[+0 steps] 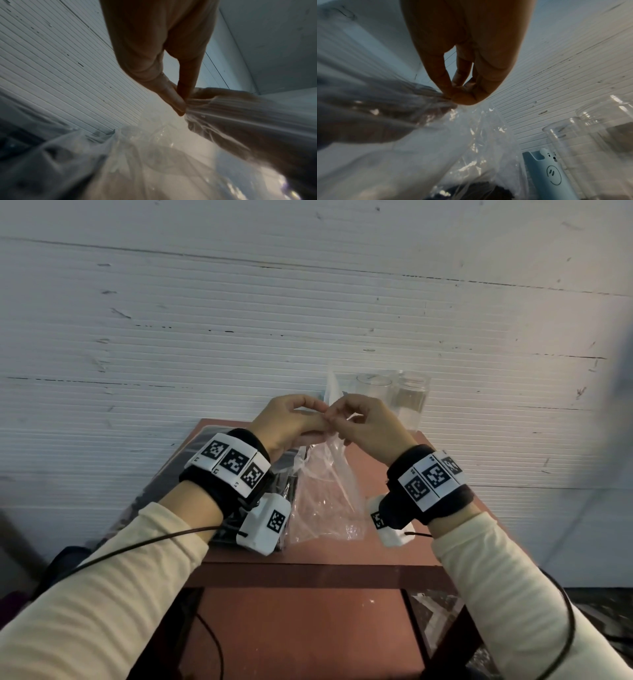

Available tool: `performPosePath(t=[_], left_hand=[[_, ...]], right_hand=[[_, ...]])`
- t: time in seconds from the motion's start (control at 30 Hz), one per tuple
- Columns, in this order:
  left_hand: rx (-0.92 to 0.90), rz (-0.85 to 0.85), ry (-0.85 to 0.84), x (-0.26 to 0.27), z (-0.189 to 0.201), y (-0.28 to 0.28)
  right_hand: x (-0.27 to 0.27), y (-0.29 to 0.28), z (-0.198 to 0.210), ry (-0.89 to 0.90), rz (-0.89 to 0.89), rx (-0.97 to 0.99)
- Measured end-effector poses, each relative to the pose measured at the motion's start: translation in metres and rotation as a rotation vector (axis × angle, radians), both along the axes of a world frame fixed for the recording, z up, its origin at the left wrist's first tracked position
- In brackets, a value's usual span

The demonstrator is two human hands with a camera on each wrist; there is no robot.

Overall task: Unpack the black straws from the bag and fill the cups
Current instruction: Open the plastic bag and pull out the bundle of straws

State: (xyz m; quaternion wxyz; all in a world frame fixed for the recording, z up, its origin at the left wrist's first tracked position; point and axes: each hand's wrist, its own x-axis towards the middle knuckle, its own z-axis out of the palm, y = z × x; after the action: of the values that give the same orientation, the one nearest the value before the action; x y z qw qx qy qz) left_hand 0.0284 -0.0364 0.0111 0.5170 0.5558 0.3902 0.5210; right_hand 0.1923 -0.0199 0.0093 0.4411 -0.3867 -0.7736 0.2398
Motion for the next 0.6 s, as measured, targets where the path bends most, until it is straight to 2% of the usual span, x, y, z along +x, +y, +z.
performPosePath(t=[0.17,0.4,0.6], left_hand=[[-0.007,0.04,0.009,-0.0042,-0.0032,0.0037],[0.017,0.061,0.082,-0.0003,-0.0006,0.004],[0.068,0.203,0.181,-0.0078,0.0,0.0092]], right_hand=[[0.0021,0.0012,0.005,0.013,-0.02,-0.037],[-0.0015,-0.0001,-0.0007,-0.046,-0.042,0.038],[0.001,-0.0007,0.0016,-0.011,-0.091,0.005]])
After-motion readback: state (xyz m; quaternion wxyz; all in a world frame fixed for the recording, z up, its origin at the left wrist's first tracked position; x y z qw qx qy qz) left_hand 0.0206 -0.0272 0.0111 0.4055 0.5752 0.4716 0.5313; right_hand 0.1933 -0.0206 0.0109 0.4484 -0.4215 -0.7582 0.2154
